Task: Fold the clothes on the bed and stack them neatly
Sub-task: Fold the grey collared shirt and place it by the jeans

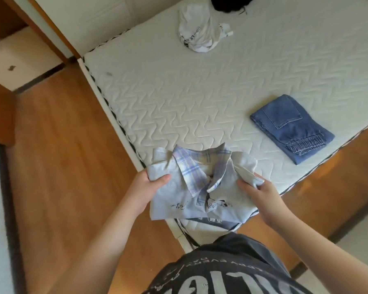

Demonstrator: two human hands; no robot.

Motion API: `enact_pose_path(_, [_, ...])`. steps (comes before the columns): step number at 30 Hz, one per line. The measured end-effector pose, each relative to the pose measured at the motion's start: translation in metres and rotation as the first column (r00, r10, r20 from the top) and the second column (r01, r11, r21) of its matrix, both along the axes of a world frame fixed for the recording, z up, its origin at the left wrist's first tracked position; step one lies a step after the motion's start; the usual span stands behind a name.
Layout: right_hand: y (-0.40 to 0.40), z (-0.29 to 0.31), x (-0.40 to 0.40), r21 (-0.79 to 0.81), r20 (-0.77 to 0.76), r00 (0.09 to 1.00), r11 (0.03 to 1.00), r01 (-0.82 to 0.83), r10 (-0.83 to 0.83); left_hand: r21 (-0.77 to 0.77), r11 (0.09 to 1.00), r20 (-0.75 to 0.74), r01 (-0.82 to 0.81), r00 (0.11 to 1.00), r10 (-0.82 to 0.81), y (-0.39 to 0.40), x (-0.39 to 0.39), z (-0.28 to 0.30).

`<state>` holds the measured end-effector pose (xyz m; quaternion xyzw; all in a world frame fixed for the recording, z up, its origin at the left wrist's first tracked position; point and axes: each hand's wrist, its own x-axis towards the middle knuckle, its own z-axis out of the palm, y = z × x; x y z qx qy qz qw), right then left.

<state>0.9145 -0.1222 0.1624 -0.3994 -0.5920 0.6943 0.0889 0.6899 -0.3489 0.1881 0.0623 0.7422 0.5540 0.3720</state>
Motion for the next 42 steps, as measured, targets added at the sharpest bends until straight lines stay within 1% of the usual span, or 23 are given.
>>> enact_pose_path(3, [-0.007, -0.010, 0.002, -0.042, 0.016, 0.993, 0.993, 0.115, -0.114, -0.005, 0.994, 0.003, 0.106, 0.994, -0.106, 0.016, -0.019, -0.007])
enact_pose_path(6, [-0.019, -0.019, 0.004, -0.041, 0.053, 0.978, 0.979, 0.202, -0.199, -0.019, 0.977, 0.017, 0.210, 0.978, -0.210, 0.032, -0.041, -0.019])
enact_pose_path(10, [-0.043, -0.030, -0.001, -0.031, 0.076, 0.943, 0.944, 0.327, -0.324, -0.034, 0.924, 0.009, 0.382, 0.924, -0.382, 0.052, -0.071, -0.047])
enact_pose_path(14, [-0.082, -0.045, -0.019, -0.023, 0.098, 0.862, 0.865, 0.502, -0.498, -0.018, 0.835, 0.025, 0.550, 0.835, -0.549, 0.067, -0.101, -0.071])
enact_pose_path(17, [-0.103, -0.053, -0.036, -0.040, 0.135, 0.795, 0.798, 0.601, -0.592, -0.060, 0.790, 0.027, 0.610, 0.792, -0.610, 0.076, -0.120, -0.081])
enact_pose_path(21, [-0.107, -0.068, -0.042, -0.063, 0.155, 0.777, 0.779, 0.624, -0.610, -0.077, 0.741, 0.037, 0.667, 0.744, -0.667, 0.096, -0.132, -0.094])
enact_pose_path(24, [-0.099, -0.089, -0.038, -0.085, 0.190, 0.761, 0.762, 0.643, -0.621, -0.122, 0.731, 0.096, 0.671, 0.741, -0.664, 0.117, -0.130, -0.113])
enact_pose_path(27, [-0.085, -0.114, -0.034, -0.152, 0.214, 0.736, 0.723, 0.674, -0.642, -0.181, 0.729, 0.182, 0.660, 0.751, -0.635, 0.140, -0.123, -0.133])
enact_pose_path(30, [-0.062, -0.147, -0.026, -0.160, 0.270, 0.733, 0.722, 0.673, -0.624, -0.248, 0.711, 0.205, 0.658, 0.753, -0.625, 0.170, -0.115, -0.161])
enact_pose_path(32, [-0.038, -0.169, -0.018, -0.155, 0.280, 0.747, 0.739, 0.655, -0.603, -0.264, 0.700, 0.213, 0.663, 0.748, -0.628, 0.195, -0.111, -0.185])
enact_pose_path(35, [0.003, -0.203, -0.001, -0.092, 0.295, 0.748, 0.761, 0.642, -0.595, -0.258, 0.699, 0.203, 0.667, 0.745, -0.636, 0.241, -0.106, -0.221])
enact_pose_path(38, [0.036, -0.239, 0.017, -0.071, 0.291, 0.739, 0.756, 0.650, -0.608, -0.242, 0.685, 0.155, 0.687, 0.724, -0.672, 0.289, -0.101, -0.255])
enact_pose_path(42, [0.070, -0.290, 0.028, -0.097, 0.327, 0.724, 0.740, 0.665, -0.608, -0.309, 0.647, 0.126, 0.697, 0.704, -0.699, 0.328, -0.099, -0.309])
